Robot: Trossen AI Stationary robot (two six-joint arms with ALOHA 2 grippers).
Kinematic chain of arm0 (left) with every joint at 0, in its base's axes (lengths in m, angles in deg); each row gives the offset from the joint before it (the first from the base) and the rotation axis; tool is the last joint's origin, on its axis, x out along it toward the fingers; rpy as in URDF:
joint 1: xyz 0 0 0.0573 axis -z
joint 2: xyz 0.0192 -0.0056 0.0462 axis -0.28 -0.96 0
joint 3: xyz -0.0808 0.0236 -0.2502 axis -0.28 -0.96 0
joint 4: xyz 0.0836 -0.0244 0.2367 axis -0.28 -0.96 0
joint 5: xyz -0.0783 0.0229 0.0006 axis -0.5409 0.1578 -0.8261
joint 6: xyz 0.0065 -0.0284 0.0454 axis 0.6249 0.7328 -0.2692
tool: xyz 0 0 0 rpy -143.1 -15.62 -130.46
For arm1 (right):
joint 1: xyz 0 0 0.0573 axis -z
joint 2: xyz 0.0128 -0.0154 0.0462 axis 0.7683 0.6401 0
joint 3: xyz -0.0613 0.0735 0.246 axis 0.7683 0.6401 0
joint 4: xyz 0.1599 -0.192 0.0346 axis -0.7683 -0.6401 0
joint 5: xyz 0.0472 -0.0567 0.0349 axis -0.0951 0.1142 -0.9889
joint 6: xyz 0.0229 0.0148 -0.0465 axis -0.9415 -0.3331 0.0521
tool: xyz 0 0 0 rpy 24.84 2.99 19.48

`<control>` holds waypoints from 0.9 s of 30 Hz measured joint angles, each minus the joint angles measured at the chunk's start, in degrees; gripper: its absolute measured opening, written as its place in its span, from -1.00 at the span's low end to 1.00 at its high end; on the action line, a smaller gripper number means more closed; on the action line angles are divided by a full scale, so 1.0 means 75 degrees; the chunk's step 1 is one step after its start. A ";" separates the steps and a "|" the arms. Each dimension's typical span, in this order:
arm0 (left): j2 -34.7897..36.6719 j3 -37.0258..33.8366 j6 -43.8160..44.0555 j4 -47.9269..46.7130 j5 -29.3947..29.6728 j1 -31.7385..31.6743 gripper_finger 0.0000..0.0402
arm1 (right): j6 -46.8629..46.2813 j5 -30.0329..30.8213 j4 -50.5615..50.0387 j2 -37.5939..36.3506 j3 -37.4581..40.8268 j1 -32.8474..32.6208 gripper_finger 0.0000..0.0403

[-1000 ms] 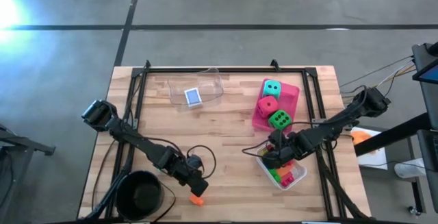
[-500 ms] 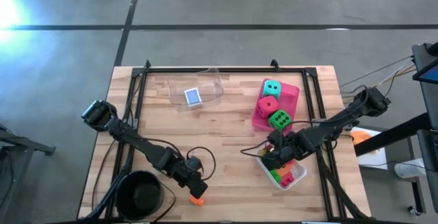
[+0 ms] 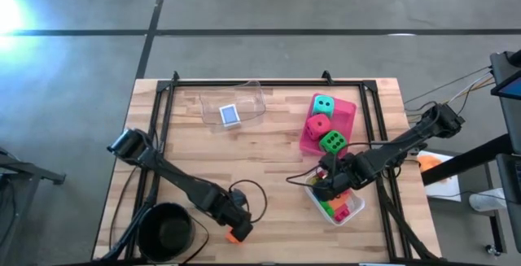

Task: Pick & Place Toys
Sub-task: Put the orange game piece into the white bin

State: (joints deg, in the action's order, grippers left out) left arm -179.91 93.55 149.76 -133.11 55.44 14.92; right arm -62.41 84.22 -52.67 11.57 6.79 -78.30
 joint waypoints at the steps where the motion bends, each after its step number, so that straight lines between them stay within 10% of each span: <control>1: -0.0056 0.0029 -0.0002 -0.0019 0.0021 0.0000 0.63 | -0.0004 0.0018 -0.0001 0.0000 -0.0016 0.0000 0.56; 27: -0.1052 0.0075 0.0343 0.0876 0.0001 0.0281 0.63 | 0.0367 0.1206 -0.2446 -0.0315 -0.2340 -0.0184 0.56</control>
State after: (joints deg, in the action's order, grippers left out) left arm -187.80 94.11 152.33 -126.54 55.45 17.03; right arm -59.65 93.27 -71.02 9.21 -10.75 -79.68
